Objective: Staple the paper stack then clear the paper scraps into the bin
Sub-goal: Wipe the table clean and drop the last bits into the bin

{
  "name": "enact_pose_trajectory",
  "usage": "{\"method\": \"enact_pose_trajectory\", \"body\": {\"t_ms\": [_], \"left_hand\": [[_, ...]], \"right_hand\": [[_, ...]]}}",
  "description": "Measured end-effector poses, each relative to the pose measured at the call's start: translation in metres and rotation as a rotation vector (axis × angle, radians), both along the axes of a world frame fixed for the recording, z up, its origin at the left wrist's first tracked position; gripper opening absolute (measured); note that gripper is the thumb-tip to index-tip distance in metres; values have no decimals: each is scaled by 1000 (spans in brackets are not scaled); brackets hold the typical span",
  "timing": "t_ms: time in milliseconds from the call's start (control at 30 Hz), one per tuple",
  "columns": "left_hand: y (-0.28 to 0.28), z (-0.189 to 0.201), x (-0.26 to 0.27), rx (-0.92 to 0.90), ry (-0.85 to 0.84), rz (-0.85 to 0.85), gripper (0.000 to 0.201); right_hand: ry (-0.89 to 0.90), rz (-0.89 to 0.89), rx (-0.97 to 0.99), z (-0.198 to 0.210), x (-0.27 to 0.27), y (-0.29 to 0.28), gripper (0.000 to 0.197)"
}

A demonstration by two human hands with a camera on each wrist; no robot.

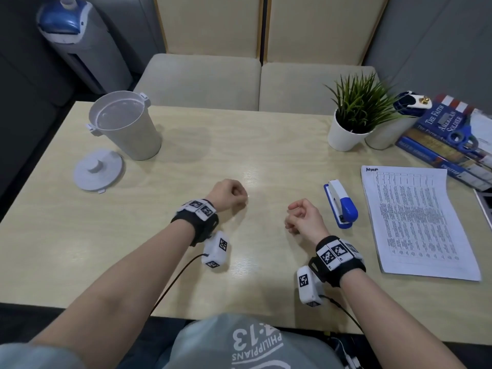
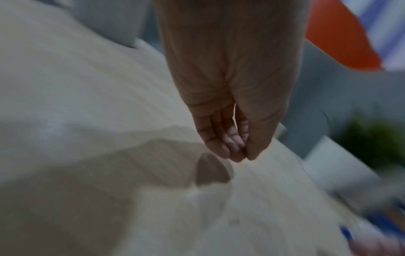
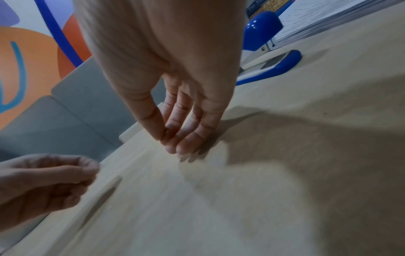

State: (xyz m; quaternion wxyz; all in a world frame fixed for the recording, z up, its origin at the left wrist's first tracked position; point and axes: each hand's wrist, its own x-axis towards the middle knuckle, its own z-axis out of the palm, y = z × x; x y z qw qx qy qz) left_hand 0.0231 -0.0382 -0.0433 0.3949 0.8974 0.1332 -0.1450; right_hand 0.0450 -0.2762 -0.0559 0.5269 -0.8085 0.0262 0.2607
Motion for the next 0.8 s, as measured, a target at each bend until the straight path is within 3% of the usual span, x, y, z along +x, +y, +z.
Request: {"method": "enact_pose_trajectory", "body": {"t_ms": [267,367,467,567,700,800], "left_hand": [[40,-8,-51,-261,1,317,12],[40,7,-71,-429,-79,432,10],[56,27,-82,-482,-167,542,15],[98,58,-75,-436,-320,680,17],[177,109,-44,-199,-525,890,12],[223,133,-16,32,-459,900,9]], "right_hand": [[-204,338,-171,1,-19,45,27],[-199,304,-133,7,-19,62,26],[-176,293,-61,23,-10,86,28],[-201,360,28,46,9,126,31],[-277,433,105,85,37,183,34],[-317,436,147,105,54,215,32]]}}
